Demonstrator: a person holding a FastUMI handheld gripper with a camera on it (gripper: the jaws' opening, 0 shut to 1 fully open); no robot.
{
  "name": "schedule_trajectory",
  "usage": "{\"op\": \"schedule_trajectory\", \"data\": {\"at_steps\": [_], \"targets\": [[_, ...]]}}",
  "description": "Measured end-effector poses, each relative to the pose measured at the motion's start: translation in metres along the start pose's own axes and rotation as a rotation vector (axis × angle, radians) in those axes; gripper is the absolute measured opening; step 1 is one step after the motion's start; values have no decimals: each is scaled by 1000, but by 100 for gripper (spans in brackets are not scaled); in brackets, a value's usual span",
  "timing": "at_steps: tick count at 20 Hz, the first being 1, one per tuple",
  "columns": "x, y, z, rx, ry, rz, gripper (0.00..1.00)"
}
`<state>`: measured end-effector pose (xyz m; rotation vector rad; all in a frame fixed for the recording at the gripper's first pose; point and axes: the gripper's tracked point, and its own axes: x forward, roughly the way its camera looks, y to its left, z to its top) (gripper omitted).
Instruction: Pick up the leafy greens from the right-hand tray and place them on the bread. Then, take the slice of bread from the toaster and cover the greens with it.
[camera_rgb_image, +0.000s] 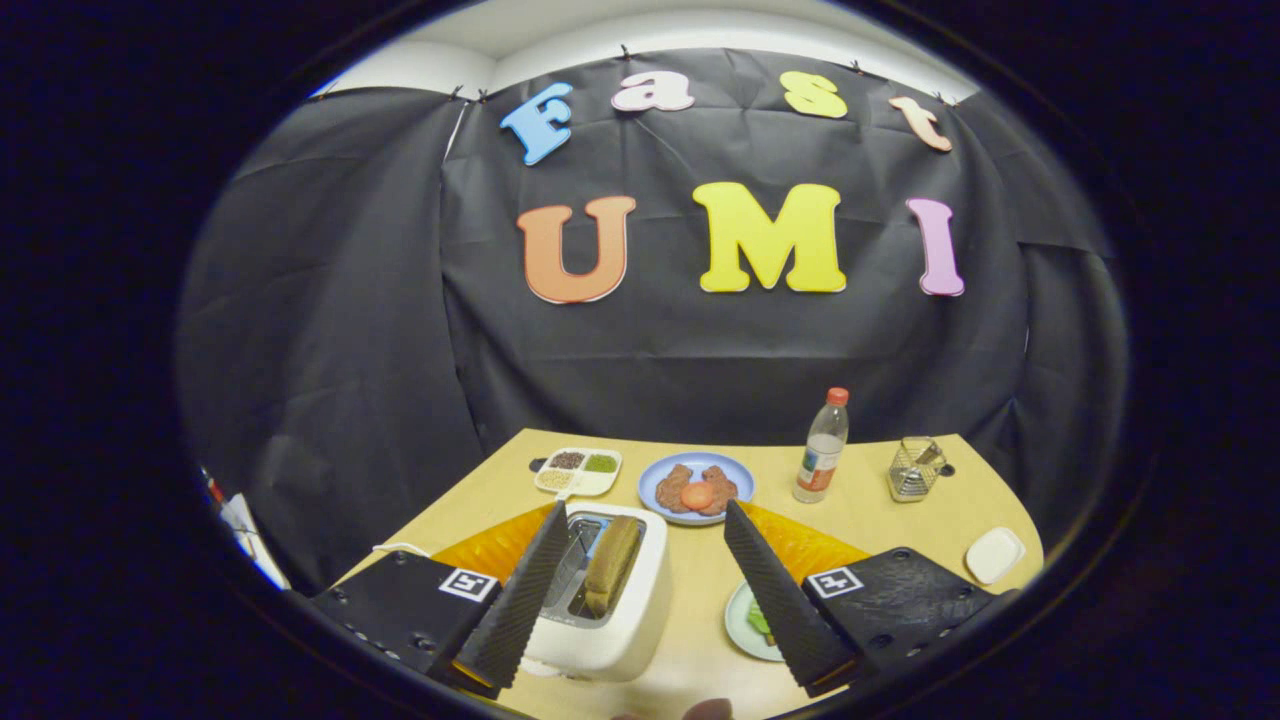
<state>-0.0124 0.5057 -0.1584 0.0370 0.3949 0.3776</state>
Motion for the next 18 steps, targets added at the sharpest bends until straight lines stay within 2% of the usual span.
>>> {"op": "schedule_trajectory", "data": {"at_steps": [5,9,15,16,17,18], "targets": [[32,14,-32,-25,68,-22,96],[51,11,-47,-51,98,-51,88],[66,12,-60,-40,153,-71,44],[67,12,-60,-38,156,-69,31],[68,15,-60,-37,161,-59,22],[68,17,-57,-37,159,-52,19]]}}
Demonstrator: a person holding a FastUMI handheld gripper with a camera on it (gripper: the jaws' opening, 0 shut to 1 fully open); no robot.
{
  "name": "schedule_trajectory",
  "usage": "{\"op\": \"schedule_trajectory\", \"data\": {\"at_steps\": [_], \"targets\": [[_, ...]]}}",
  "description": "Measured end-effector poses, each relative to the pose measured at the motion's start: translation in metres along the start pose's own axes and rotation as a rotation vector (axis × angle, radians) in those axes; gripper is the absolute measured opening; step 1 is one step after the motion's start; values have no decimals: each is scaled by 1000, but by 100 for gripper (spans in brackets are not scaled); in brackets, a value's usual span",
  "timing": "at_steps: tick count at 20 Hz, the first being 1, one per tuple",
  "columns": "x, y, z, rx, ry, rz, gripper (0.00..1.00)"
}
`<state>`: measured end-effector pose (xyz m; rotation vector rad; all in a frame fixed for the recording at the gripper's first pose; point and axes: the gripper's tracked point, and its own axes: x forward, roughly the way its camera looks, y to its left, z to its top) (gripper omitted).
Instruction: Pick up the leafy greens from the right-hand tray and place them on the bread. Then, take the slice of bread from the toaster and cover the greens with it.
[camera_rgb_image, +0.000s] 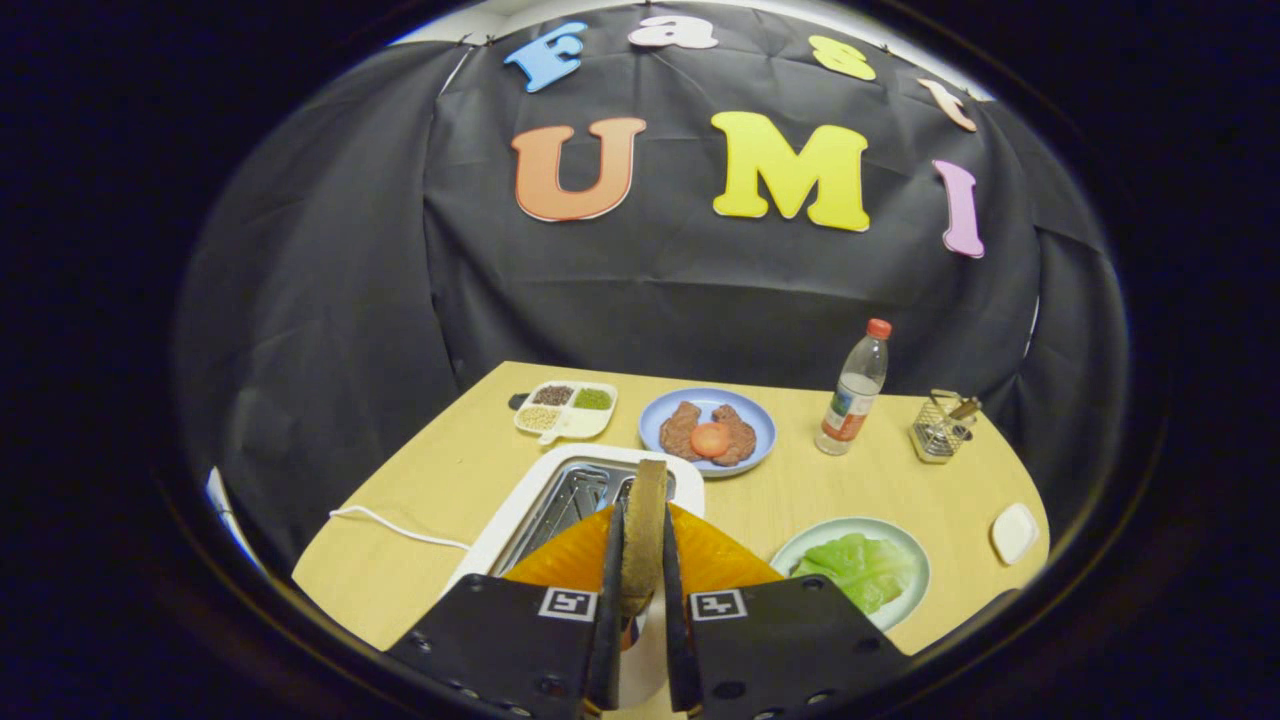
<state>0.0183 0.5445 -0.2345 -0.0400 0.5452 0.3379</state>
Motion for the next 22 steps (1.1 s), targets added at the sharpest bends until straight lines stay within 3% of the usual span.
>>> {"op": "schedule_trajectory", "data": {"at_steps": [1,13,17,22], "targets": [[-3,1,0,2,2,9,10],[-74,-29,69,143,-97,118,9],[-90,-70,81,135,-148,84,10],[-81,-132,58,153,-118,-16,9]]}}
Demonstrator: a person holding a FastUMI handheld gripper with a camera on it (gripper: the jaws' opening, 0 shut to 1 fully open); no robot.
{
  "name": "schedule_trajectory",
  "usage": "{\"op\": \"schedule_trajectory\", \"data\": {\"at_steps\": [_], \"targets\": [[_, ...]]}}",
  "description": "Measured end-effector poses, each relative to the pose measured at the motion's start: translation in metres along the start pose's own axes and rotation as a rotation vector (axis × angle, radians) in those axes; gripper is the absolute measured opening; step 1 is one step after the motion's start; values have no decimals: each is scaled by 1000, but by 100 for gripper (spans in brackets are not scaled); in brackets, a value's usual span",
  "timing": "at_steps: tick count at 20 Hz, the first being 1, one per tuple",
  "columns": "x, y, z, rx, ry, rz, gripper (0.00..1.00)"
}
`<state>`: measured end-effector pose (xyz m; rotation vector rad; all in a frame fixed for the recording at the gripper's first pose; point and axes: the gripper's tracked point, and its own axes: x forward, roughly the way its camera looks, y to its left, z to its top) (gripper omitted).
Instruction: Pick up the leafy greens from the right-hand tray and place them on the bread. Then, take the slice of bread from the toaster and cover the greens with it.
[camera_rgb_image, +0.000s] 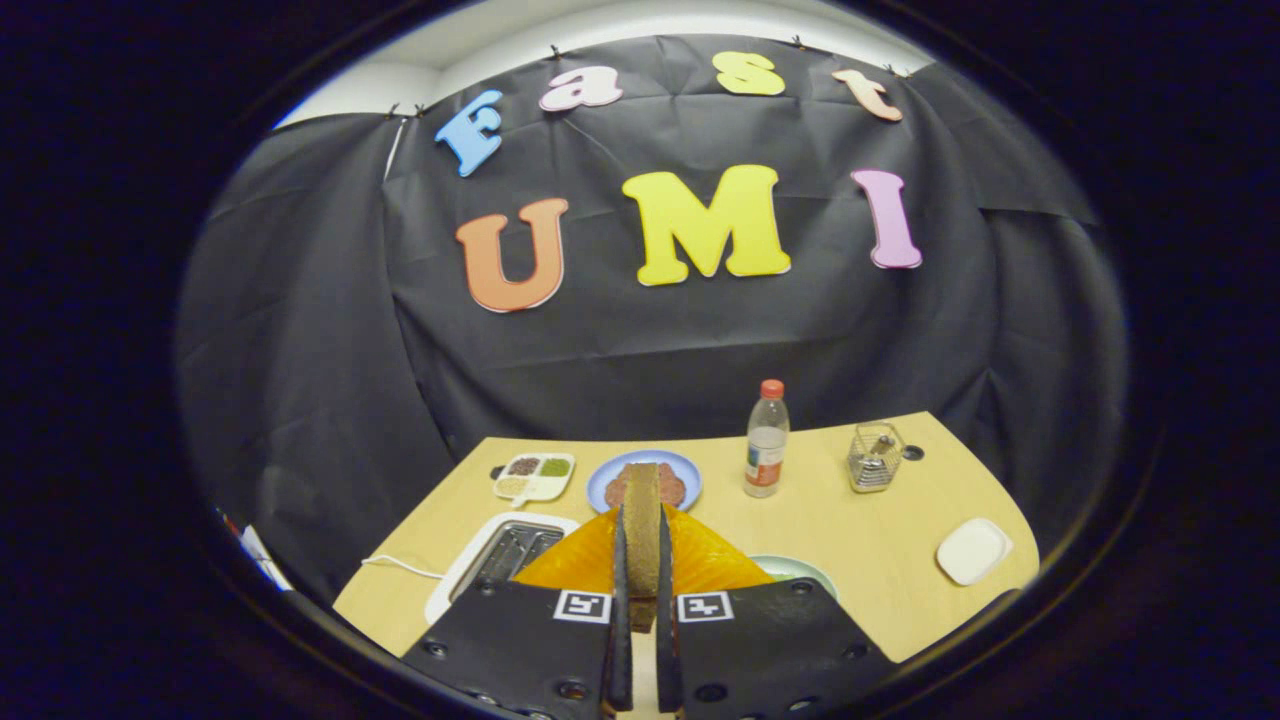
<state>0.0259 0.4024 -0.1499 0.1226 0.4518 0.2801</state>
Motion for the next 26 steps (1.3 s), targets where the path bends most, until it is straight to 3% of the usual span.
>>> {"op": "schedule_trajectory", "data": {"at_steps": [7,16,23,26], "targets": [[36,-45,-50,-19,79,-46,10],[70,-41,-95,12,153,2,9],[80,-68,-116,4,192,-5,9],[79,-86,-114,-25,180,-32,18]]}}
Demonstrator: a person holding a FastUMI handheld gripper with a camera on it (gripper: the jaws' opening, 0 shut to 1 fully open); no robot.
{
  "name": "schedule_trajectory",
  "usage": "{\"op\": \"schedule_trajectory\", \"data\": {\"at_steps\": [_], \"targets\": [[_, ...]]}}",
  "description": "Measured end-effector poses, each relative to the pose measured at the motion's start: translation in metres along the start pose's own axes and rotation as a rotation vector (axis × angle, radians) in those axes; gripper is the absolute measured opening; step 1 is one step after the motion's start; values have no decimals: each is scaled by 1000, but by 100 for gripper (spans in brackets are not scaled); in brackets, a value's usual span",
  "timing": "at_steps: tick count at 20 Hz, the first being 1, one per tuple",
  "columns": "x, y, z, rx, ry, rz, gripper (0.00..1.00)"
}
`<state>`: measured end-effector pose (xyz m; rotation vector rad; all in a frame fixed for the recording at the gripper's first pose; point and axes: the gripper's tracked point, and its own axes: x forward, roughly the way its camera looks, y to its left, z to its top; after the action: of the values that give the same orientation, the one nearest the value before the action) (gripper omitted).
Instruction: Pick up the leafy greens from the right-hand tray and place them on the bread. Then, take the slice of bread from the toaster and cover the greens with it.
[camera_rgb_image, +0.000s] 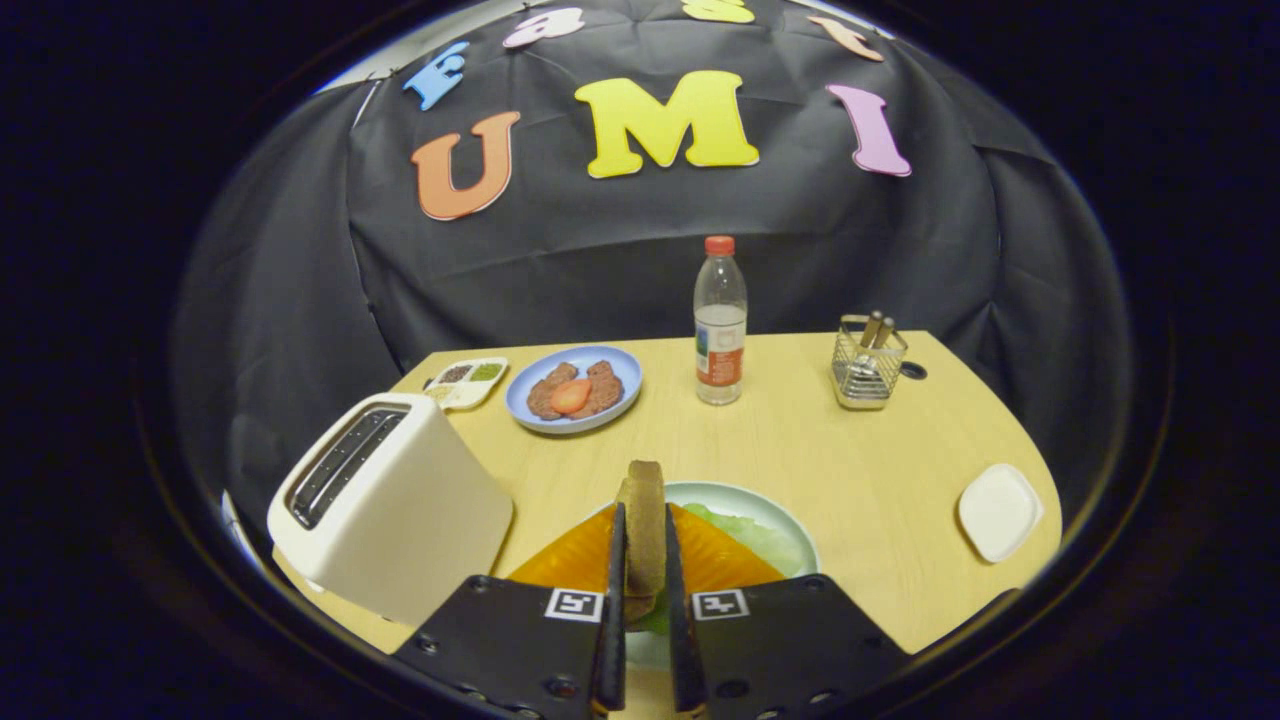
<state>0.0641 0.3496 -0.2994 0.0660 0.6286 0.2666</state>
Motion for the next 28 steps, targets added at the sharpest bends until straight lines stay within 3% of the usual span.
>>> {"op": "schedule_trajectory", "data": {"at_steps": [3,7,11,14,21,28], "targets": [[-5,-16,8,-24,-32,-36,29],[-19,-34,27,-23,-86,-60,69],[-50,-53,55,-32,-154,-57,90],[-86,-76,84,-51,-228,-74,97],[-186,-150,163,-54,-390,-166,97],[-259,-191,190,-74,-472,-198,97]]}}
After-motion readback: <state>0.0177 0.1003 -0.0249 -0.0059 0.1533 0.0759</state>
